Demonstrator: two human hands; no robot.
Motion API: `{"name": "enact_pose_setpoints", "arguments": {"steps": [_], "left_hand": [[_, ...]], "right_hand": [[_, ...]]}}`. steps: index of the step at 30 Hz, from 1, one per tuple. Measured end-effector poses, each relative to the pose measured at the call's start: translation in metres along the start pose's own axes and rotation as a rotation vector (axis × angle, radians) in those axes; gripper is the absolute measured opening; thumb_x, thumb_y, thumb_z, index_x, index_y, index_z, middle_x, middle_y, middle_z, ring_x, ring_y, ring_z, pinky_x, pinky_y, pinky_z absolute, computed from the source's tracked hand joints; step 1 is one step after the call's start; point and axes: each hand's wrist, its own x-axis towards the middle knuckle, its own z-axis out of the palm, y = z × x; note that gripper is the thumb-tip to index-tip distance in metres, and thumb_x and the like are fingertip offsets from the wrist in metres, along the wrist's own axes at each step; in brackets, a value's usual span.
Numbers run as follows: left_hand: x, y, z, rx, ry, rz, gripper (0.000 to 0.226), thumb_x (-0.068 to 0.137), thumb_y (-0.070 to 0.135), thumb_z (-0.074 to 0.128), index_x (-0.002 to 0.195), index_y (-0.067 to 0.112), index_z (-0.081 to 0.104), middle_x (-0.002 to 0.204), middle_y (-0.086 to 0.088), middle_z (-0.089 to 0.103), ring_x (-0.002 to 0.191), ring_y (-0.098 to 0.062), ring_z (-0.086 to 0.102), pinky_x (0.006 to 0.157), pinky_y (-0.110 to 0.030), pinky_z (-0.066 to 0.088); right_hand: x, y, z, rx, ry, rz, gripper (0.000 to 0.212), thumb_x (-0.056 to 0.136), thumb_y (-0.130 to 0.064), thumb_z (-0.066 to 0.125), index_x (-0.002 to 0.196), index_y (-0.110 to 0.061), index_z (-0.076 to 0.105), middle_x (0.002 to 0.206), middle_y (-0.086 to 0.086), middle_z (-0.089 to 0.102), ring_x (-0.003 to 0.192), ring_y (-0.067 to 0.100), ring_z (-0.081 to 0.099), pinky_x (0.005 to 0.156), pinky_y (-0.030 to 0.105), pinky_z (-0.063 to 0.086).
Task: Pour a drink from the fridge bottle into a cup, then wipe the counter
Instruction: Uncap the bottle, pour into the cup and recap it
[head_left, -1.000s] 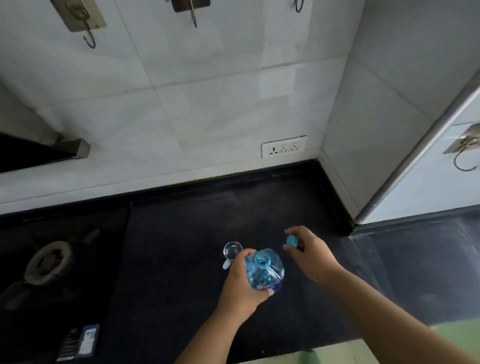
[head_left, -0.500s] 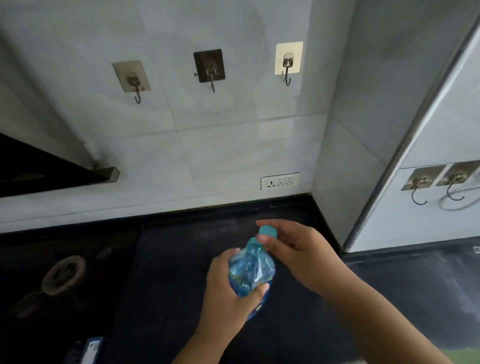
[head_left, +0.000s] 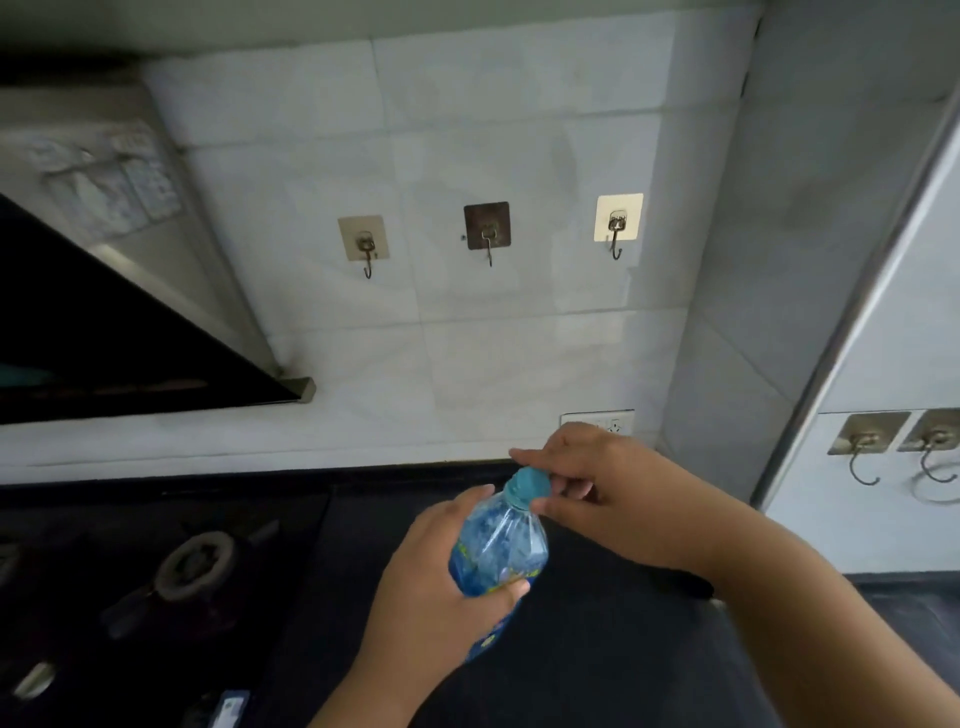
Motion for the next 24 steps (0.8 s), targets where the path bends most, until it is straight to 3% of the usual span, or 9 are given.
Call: {"name": "enact_pose_setpoints", "arguments": {"steps": [2, 6, 9, 13, 15, 17, 19, 22, 24], "left_hand": [[0.000, 0.000, -0.008, 0.053, -0.007, 0.014, 0.086, 0.066, 0.043, 0.094, 0.133, 0.068, 0.046, 0.130, 0.042, 0.045, 0.122, 0.014, 0.051, 0.094, -0.007, 0.043], [0.002, 0.002, -0.019, 0.162, -0.047, 0.053, 0.086, 0.068, 0.048, 0.090, 0.137, 0.065, 0.042, 0.132, 0.040, 0.045, 0.124, 0.015, 0.048, 0.093, -0.004, 0.039], [0.004, 0.002, -0.023, 0.231, -0.069, 0.069, 0.085, 0.070, 0.052, 0.088, 0.139, 0.063, 0.040, 0.129, 0.037, 0.047, 0.123, 0.016, 0.046, 0.088, 0.001, 0.037], [0.006, 0.005, -0.028, 0.249, -0.073, 0.092, 0.082, 0.069, 0.051, 0.088, 0.132, 0.069, 0.039, 0.128, 0.042, 0.042, 0.120, 0.019, 0.045, 0.085, 0.002, 0.036], [0.007, 0.005, -0.030, 0.268, -0.080, 0.099, 0.083, 0.068, 0.050, 0.088, 0.132, 0.070, 0.039, 0.129, 0.043, 0.039, 0.120, 0.018, 0.046, 0.086, 0.001, 0.036], [0.011, 0.005, -0.031, 0.297, -0.075, 0.115, 0.086, 0.067, 0.053, 0.087, 0.135, 0.069, 0.036, 0.131, 0.043, 0.038, 0.120, 0.018, 0.046, 0.088, -0.001, 0.036], [0.013, 0.005, -0.030, 0.297, -0.085, 0.121, 0.085, 0.068, 0.053, 0.086, 0.132, 0.074, 0.034, 0.131, 0.043, 0.039, 0.121, 0.020, 0.044, 0.086, 0.000, 0.035], [0.016, 0.001, -0.029, 0.288, -0.095, 0.127, 0.086, 0.069, 0.052, 0.086, 0.135, 0.070, 0.034, 0.131, 0.040, 0.041, 0.122, 0.023, 0.040, 0.086, 0.001, 0.033], [0.016, -0.002, -0.029, 0.268, -0.084, 0.132, 0.088, 0.068, 0.053, 0.085, 0.137, 0.072, 0.033, 0.131, 0.041, 0.041, 0.124, 0.021, 0.041, 0.087, 0.000, 0.035]], "right_hand": [[0.002, -0.007, -0.005, -0.120, -0.039, -0.030, 0.051, 0.104, -0.029, 0.059, 0.154, -0.032, 0.049, 0.110, -0.017, 0.053, 0.097, 0.004, 0.057, 0.092, 0.013, 0.044], [0.008, -0.020, -0.009, -0.259, -0.155, -0.066, 0.053, 0.107, -0.018, 0.051, 0.158, -0.029, 0.042, 0.142, -0.009, 0.051, 0.128, 0.010, 0.051, 0.108, 0.016, 0.034], [0.011, -0.025, -0.012, -0.312, -0.212, -0.095, 0.054, 0.107, -0.016, 0.053, 0.158, -0.029, 0.042, 0.143, -0.008, 0.049, 0.127, 0.012, 0.051, 0.101, 0.011, 0.032], [0.012, -0.030, -0.016, -0.311, -0.216, -0.091, 0.045, 0.107, -0.029, 0.055, 0.152, -0.030, 0.051, 0.128, -0.006, 0.052, 0.108, 0.008, 0.053, 0.094, 0.018, 0.037], [0.013, -0.035, -0.016, -0.275, -0.179, 0.003, 0.025, 0.106, -0.046, 0.050, 0.113, -0.032, 0.070, 0.100, -0.007, 0.055, 0.084, 0.004, 0.049, 0.078, 0.021, 0.038], [0.017, -0.040, -0.009, -0.312, -0.107, 0.146, 0.056, 0.103, -0.066, 0.038, 0.070, -0.023, 0.054, 0.075, -0.004, 0.050, 0.067, 0.008, 0.045, 0.059, 0.024, 0.033], [0.021, -0.042, 0.002, -0.379, -0.032, 0.246, 0.071, 0.098, -0.077, 0.023, 0.061, -0.020, 0.044, 0.065, 0.002, 0.050, 0.063, 0.017, 0.050, 0.057, 0.030, 0.038], [0.019, -0.034, 0.001, -0.222, 0.034, 0.241, 0.071, 0.092, -0.085, 0.020, 0.074, -0.027, 0.056, 0.077, 0.002, 0.063, 0.074, 0.018, 0.063, 0.078, 0.039, 0.056], [0.015, -0.024, -0.005, -0.064, 0.049, 0.143, 0.060, 0.092, -0.082, 0.038, 0.117, -0.031, 0.060, 0.098, -0.008, 0.067, 0.085, 0.007, 0.065, 0.083, 0.031, 0.055]]}}
